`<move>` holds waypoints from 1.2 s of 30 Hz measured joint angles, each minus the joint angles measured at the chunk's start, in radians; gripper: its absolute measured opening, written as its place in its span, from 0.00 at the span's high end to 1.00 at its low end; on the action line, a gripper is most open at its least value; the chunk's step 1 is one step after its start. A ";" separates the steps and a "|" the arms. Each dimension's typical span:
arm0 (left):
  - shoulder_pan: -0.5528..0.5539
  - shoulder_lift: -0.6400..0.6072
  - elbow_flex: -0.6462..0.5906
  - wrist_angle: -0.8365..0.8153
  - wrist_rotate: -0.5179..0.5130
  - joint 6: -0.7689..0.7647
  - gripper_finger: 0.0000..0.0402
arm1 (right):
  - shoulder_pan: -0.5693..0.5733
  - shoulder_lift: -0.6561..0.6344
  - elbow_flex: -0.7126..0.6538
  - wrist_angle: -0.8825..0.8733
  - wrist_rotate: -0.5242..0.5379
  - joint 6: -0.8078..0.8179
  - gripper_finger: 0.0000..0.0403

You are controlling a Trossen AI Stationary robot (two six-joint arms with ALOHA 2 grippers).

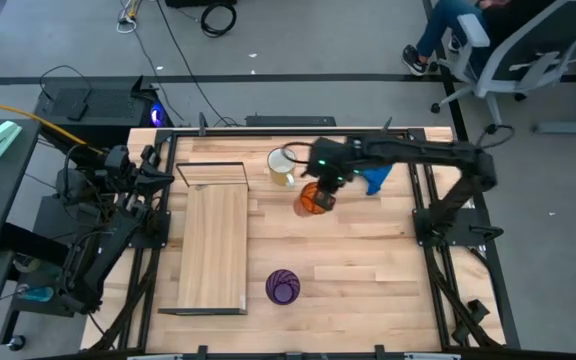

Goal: Stack small to large cups/mugs on shelf
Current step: Move the brown cup to the center of the table

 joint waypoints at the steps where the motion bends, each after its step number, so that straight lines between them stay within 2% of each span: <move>1: 0.000 0.000 0.000 0.000 0.000 0.000 0.93 | -0.001 0.038 0.042 -0.013 -0.009 -0.023 0.98; 7: 0.000 0.000 0.000 0.000 0.000 0.000 0.92 | 0.012 0.258 0.271 -0.092 -0.029 -0.160 0.98; 14: 0.000 0.000 0.000 0.000 0.006 0.009 0.94 | 0.046 0.437 0.446 -0.114 -0.070 -0.251 0.98; 24: 0.000 0.000 0.000 -0.034 0.059 0.050 0.93 | 0.072 0.540 0.491 -0.078 -0.056 -0.335 0.98; 31: 0.000 0.000 0.000 -0.150 0.059 0.149 0.94 | 0.071 0.552 0.491 -0.030 -0.014 -0.365 0.98; 36: 0.000 0.000 0.000 -0.180 0.059 0.163 0.95 | 0.072 0.552 0.491 -0.026 -0.001 -0.374 0.98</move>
